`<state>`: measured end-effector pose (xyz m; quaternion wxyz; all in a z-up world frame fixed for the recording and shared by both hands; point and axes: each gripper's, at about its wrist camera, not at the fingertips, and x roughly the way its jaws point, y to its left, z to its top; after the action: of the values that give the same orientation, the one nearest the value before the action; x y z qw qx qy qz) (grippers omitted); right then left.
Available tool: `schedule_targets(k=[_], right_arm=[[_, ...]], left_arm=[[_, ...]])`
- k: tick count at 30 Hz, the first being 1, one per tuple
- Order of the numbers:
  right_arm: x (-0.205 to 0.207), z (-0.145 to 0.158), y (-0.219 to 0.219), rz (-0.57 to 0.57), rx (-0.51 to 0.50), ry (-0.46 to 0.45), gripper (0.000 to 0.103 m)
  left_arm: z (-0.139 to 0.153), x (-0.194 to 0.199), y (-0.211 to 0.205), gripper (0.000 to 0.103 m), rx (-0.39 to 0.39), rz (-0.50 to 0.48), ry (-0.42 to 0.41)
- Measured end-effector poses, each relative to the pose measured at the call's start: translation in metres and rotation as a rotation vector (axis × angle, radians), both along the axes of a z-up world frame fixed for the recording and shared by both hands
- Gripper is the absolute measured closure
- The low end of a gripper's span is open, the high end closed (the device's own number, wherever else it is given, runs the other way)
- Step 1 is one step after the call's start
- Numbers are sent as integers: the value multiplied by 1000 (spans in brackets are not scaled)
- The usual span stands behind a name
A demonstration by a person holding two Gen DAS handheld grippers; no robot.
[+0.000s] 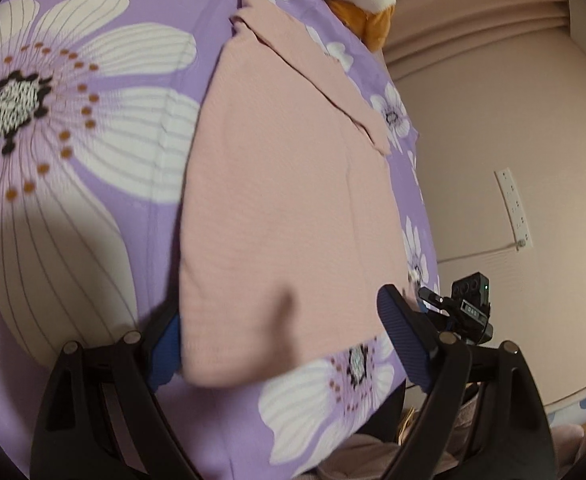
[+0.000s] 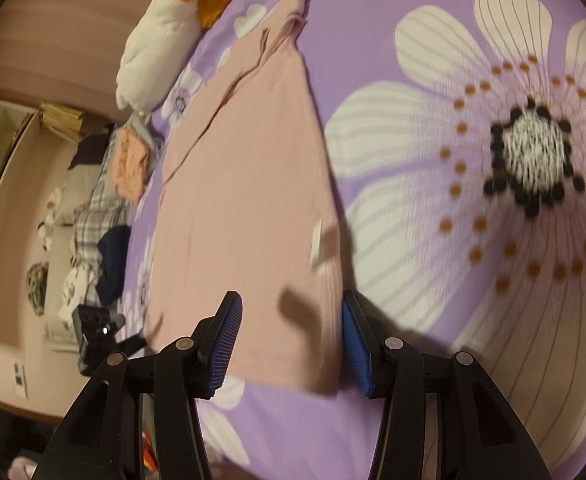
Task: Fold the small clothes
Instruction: 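Move both tools to the hem of the shirt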
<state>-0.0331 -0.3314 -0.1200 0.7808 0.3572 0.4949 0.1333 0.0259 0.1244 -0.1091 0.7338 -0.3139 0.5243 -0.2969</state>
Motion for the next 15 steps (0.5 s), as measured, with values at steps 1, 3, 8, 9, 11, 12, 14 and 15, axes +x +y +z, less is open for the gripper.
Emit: schedule_targets(k=[1, 3, 8, 9, 11, 12, 14, 15], right_arm=[[-2, -1, 3, 10, -1, 3, 54], [-2, -1, 7, 23, -4, 5, 54], [8, -3, 12, 34, -4, 5, 54], [11, -4, 13, 31, -2, 4, 54], [15, -5, 14, 35, -6, -8, 54], [14, -5, 16, 36, -11, -14, 54], [15, -5, 18, 37, -22, -27, 54], [15, -6, 18, 30, -23, -38, 54]], left_arm=[[0, -2, -2, 15, -4, -4, 3], [-1, -1, -4, 15, -3, -9, 3], [-4, 12, -13, 17, -6, 7, 5], [-4, 13, -15, 21, 1, 12, 2], [-5, 17, -19, 28, 20, 29, -1], [-6, 17, -20, 34, 31, 41, -3], [-9, 20, -19, 46, 44, 72, -5], [-10, 21, -18, 57, 47, 89, 3]])
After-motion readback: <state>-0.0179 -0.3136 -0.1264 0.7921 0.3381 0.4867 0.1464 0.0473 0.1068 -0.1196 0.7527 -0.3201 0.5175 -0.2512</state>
